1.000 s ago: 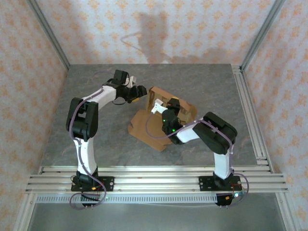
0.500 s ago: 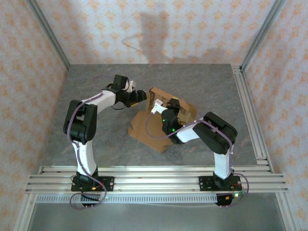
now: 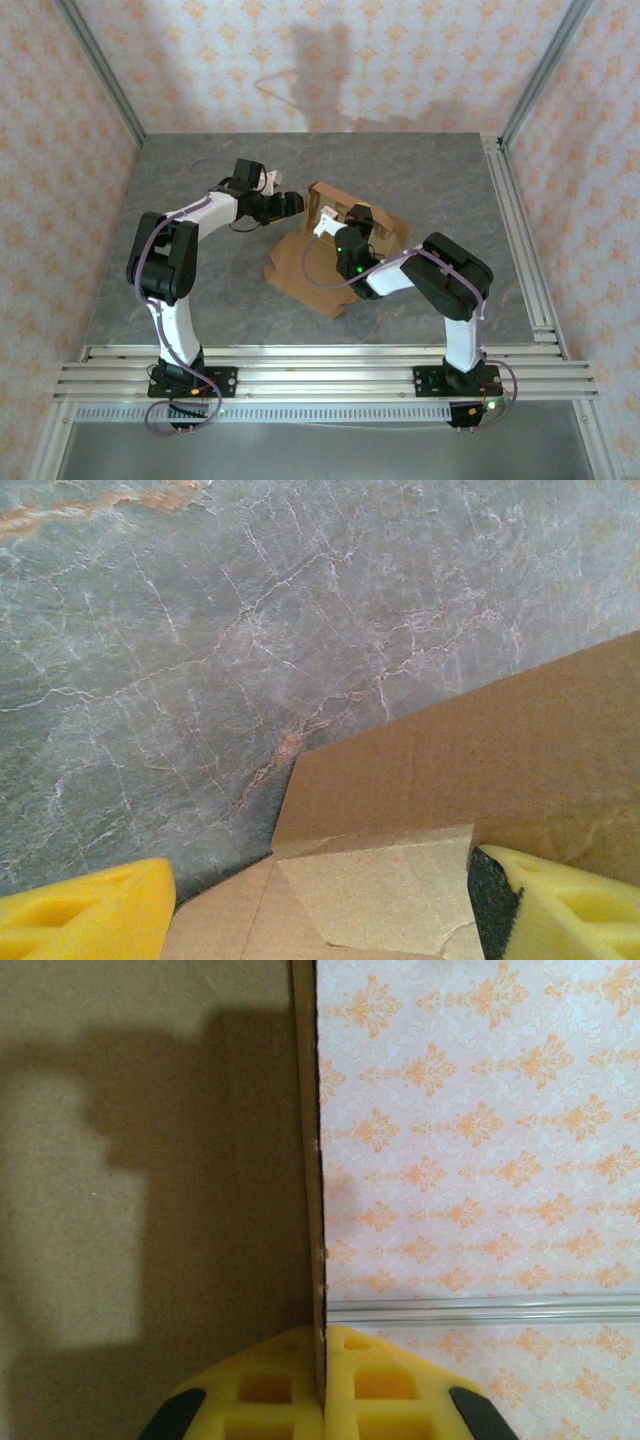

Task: Fold the paper box

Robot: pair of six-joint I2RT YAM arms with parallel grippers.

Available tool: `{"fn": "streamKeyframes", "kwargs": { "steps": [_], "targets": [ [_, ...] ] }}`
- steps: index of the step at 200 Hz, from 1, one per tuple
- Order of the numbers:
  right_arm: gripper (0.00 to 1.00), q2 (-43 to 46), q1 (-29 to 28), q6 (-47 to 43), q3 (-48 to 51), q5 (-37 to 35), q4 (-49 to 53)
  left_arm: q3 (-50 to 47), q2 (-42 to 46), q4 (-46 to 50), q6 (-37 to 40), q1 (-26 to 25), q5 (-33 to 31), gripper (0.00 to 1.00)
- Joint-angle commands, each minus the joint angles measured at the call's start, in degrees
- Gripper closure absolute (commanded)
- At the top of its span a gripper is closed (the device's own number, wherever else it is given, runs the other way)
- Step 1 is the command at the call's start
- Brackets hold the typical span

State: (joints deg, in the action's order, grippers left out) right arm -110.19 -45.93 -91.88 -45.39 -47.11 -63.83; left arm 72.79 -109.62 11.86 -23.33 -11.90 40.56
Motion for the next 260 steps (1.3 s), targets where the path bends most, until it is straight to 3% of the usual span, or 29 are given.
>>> {"fn": "streamKeyframes", "kwargs": {
  "steps": [1,105,140,185,260],
  "targets": [
    [1.0,-0.27,0.14,1.99,-1.37,0.6,1.06,-0.37,2.16,-1.28,2.19,-0.75,1.17,0.22],
    [1.0,0.75,-0.12,4.12,-1.9,1.01,4.72,2.15,1.01,-0.78,2.51,-2.3,-1.34,0.23],
    [1.0,3.15,-0.21,8.46,-1.99,2.02,11.61,2.44,0.56,-1.71,2.45,-2.69,-2.85,0.25],
    [1.0,8.54,-0.21,19.06,-3.45,4.98,28.46,3.14,-1.56,-1.31,2.55,-2.78,-3.22,0.28],
    [1.0,9.6,-0.38,21.82,-4.65,5.75,33.06,3.32,-1.91,-0.96,2.38,-3.12,-3.72,0.31]
  ]
}}
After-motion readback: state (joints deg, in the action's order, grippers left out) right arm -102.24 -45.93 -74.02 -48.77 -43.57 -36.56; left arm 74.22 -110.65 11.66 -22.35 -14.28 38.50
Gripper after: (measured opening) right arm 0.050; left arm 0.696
